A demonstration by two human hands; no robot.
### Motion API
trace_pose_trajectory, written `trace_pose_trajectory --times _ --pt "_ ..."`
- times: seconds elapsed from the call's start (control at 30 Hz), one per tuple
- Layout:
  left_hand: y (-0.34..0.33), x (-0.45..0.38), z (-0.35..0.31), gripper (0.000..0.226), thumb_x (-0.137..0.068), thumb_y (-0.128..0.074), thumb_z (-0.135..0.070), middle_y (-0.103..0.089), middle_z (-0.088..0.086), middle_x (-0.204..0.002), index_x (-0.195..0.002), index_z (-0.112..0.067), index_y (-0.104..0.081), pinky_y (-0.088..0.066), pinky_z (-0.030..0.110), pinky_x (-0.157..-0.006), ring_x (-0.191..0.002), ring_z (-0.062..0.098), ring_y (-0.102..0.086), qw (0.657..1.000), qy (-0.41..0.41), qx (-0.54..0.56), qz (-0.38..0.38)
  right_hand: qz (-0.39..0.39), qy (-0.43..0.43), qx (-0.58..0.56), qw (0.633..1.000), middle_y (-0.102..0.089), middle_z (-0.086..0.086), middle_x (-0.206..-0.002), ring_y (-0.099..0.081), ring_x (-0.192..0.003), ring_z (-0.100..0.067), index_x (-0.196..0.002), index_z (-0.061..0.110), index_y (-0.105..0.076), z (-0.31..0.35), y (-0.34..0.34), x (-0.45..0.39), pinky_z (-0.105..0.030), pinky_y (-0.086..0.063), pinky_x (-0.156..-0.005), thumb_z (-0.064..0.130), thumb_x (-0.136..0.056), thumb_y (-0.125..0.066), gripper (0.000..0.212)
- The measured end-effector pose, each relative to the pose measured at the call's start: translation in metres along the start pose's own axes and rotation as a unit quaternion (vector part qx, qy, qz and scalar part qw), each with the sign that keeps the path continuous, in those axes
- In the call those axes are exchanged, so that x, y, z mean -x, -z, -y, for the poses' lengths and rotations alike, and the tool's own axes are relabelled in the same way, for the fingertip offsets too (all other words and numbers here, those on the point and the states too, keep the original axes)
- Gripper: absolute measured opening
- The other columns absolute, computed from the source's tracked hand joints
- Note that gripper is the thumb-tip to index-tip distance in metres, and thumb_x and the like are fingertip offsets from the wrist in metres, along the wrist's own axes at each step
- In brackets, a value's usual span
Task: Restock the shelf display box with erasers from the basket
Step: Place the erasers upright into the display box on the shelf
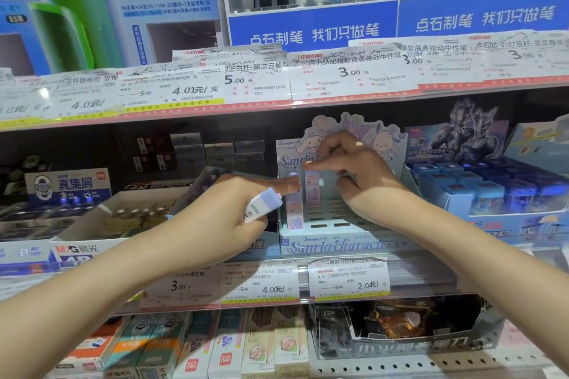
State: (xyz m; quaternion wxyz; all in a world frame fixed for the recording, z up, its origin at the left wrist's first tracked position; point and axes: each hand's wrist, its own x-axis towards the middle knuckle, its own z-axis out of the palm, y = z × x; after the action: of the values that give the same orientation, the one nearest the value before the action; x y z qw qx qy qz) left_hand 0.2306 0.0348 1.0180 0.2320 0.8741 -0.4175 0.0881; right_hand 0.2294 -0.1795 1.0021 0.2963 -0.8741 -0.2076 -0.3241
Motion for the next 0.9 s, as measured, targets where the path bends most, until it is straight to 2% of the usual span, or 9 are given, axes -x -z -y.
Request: trace_pose_trajectory --times 0.17,0.23,0.3,0.4,0.5,0.67,0.73,0.8,0.9 --pt "0.002 0.001 -0.005 0.046 -0.080 -0.049 0.004 -0.036 0.000 -0.049 -0.048 -0.026 -0.039 -0.022 0.020 -0.044 -0.044 0.010 -0.031 1.000 -0.008 0.000 0.000 -0.035 -0.010 0.036 0.999 -0.057 -0.008 -0.095 -0.054 -0.090 -0.018 -0.094 -0.001 -0.071 -0.004 0.000 0.000 0.007 -0.031 -0.077 -0.003 -0.066 -0.030 0.050" --pt "0.005 0.003 -0.013 0.059 -0.080 -0.047 0.006 -0.037 0.003 -0.050 -0.052 -0.045 -0.055 -0.020 0.021 -0.046 -0.045 0.011 -0.029 1.000 -0.013 0.001 0.007 -0.046 -0.023 0.035 0.998 -0.064 -0.015 -0.099 -0.056 -0.087 -0.020 -0.092 -0.002 -0.071 -0.004 0.003 0.001 0.006 -0.033 -0.076 -0.002 -0.066 -0.030 0.049" --pt "0.007 0.003 -0.016 0.070 -0.080 -0.047 0.006 -0.036 0.000 -0.049 -0.059 -0.061 -0.053 -0.020 0.022 -0.046 -0.045 0.012 -0.028 1.000 -0.018 -0.007 0.002 -0.022 -0.020 0.036 0.999 -0.063 -0.014 -0.103 -0.053 -0.092 -0.017 -0.098 0.001 -0.070 -0.001 0.004 0.002 0.004 -0.033 -0.077 -0.002 -0.064 -0.028 0.054" --pt "0.005 0.002 -0.009 0.053 -0.079 -0.049 0.004 -0.033 -0.004 -0.045 -0.050 -0.041 -0.048 -0.021 0.021 -0.044 -0.043 0.011 -0.031 1.000 -0.006 -0.008 -0.002 0.049 -0.009 0.080 0.996 -0.059 -0.009 -0.110 -0.050 -0.106 -0.020 -0.108 0.007 -0.067 0.004 0.003 0.003 -0.014 -0.038 -0.091 -0.008 -0.067 -0.032 0.055" --pt "0.004 0.001 -0.007 0.052 -0.080 -0.048 0.002 -0.034 -0.005 -0.043 -0.048 -0.040 -0.047 -0.020 0.020 -0.044 -0.042 0.010 -0.031 1.000 0.005 -0.009 0.001 0.094 -0.026 0.095 0.991 -0.056 -0.011 -0.118 -0.046 -0.116 -0.027 -0.115 0.010 -0.063 0.005 0.004 0.000 -0.030 -0.037 -0.100 -0.020 -0.070 -0.040 0.059" --pt "0.003 0.004 -0.014 0.033 -0.082 -0.049 0.004 -0.038 -0.006 -0.047 -0.058 -0.018 -0.052 -0.027 0.017 -0.045 -0.045 0.005 -0.039 0.999 -0.010 -0.013 -0.036 0.043 -0.061 0.036 0.997 -0.059 -0.006 -0.108 -0.056 -0.094 -0.020 -0.115 0.010 -0.062 0.020 0.012 0.007 -0.023 -0.044 -0.089 -0.020 -0.072 -0.037 0.058" --pt "0.003 0.008 -0.017 0.017 -0.083 -0.050 0.000 -0.053 -0.009 -0.059 -0.074 -0.008 -0.061 -0.032 0.015 -0.047 -0.050 0.004 -0.045 0.996 -0.032 0.010 -0.082 -0.019 -0.055 -0.025 0.998 -0.058 0.008 -0.094 -0.055 -0.083 -0.006 -0.106 0.020 -0.064 0.036 0.013 0.018 -0.008 -0.043 -0.078 -0.005 -0.076 -0.044 0.044" --pt "0.004 0.011 -0.021 0.023 -0.081 -0.049 -0.005 -0.064 -0.020 -0.077 -0.086 -0.015 -0.068 -0.040 0.014 -0.053 -0.061 0.007 -0.056 0.992 -0.032 0.063 -0.105 -0.046 -0.020 -0.093 0.994 -0.059 0.017 -0.086 -0.056 -0.081 -0.002 -0.096 0.028 -0.063 0.053 0.014 0.027 -0.006 -0.042 -0.074 0.009 -0.076 -0.050 0.030" --pt "0.002 0.014 -0.028 0.015 -0.080 -0.052 -0.007 -0.055 -0.005 -0.052 -0.080 -0.011 -0.066 -0.033 0.018 -0.045 -0.045 0.011 -0.043 0.977 0.016 0.206 -0.044 -0.025 0.008 -0.146 0.989 -0.064 0.015 -0.082 -0.057 -0.078 -0.002 -0.095 0.025 -0.067 0.075 0.015 0.033 -0.010 -0.043 -0.072 0.026 -0.078 -0.063 0.017"
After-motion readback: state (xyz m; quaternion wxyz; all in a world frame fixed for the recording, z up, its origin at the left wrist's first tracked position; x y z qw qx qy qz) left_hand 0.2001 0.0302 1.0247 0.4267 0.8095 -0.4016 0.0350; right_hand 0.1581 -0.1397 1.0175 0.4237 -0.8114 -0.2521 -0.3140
